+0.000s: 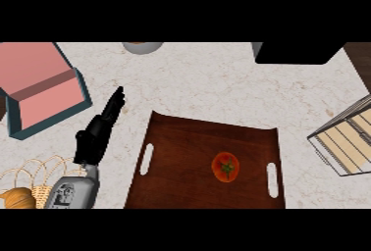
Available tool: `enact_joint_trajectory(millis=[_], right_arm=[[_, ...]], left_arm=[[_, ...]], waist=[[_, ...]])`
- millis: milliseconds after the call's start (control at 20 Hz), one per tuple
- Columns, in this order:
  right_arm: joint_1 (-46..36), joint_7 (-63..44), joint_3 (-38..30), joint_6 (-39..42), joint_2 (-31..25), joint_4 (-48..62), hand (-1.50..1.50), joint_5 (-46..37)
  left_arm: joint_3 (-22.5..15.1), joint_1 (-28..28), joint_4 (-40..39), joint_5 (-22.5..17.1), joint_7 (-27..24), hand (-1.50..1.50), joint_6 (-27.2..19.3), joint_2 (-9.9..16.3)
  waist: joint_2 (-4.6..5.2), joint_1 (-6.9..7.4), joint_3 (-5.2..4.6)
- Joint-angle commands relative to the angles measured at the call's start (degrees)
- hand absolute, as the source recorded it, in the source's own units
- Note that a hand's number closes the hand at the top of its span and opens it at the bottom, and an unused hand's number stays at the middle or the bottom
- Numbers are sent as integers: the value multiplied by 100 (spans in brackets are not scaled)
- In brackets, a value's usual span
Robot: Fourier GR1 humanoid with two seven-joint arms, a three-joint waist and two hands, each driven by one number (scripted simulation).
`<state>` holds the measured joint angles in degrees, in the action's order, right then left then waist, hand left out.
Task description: Pick the can from the tray and place it in the tiered shelf
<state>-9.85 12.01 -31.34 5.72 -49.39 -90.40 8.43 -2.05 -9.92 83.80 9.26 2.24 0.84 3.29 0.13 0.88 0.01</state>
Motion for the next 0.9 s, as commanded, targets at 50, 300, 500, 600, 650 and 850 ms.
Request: enact_joint_trajectory(millis=[50,300,500,600,650,850], right_arm=[[-812,36,295,194,47,821,150,154],[-1028,567,432,130,336,1348,150,-145],[-995,322,563,-408,-433,1827,150,-1233],[-1043,293,480,-939,-115,2040,-150,-1372],[-1031,418,503,-1006,78,2185,-150,-1373],[-1433,894,312,-627,-383,3390,-150,-1369]], left_arm=[[96,3,78,-99,21,0,176,139],[136,149,200,-107,147,0,195,157],[59,-29,11,60,-8,0,30,67],[-49,71,-55,108,-171,0,2,-40],[-77,295,302,52,130,0,27,-41],[217,-152,-387,-21,-336,0,96,102]], waist=[[-5,-26,-1],[-10,-54,-1],[27,16,-8],[11,-20,-3],[-5,-6,1],[10,-35,1]])
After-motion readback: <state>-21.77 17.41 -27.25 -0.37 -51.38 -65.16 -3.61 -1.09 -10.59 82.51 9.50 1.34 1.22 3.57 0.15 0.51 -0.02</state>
